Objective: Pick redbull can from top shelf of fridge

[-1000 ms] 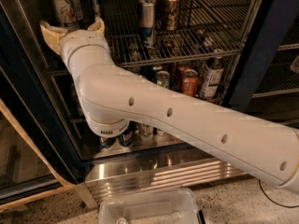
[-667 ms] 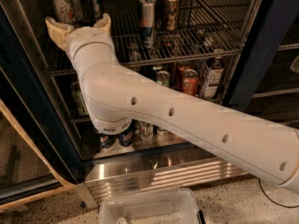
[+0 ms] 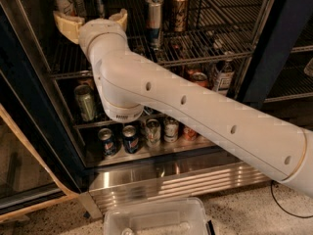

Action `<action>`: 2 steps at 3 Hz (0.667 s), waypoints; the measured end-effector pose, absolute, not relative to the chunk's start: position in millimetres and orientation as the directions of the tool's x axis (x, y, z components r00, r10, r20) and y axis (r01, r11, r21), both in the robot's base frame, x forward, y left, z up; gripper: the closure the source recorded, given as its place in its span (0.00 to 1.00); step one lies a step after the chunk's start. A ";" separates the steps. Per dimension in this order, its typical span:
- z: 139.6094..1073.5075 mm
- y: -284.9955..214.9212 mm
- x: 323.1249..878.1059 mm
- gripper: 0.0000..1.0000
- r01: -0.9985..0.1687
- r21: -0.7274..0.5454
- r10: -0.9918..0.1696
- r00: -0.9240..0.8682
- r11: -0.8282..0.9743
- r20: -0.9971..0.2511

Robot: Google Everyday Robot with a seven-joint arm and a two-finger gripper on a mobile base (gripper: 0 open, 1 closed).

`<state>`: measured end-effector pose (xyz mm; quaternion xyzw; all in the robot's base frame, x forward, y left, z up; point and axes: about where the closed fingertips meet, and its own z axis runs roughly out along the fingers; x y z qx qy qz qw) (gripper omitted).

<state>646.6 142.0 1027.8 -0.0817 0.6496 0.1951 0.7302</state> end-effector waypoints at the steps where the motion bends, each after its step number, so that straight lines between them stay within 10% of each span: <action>1: 1027.4 144.8 662.6 0.11 -0.406 0.127 0.162 0.054 0.905 -0.985; 2: 1026.1 146.7 671.6 0.11 -0.416 0.124 0.152 0.035 0.901 -0.988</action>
Offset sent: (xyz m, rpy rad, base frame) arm 0.0356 0.0058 -0.0039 -0.0426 0.0620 0.0472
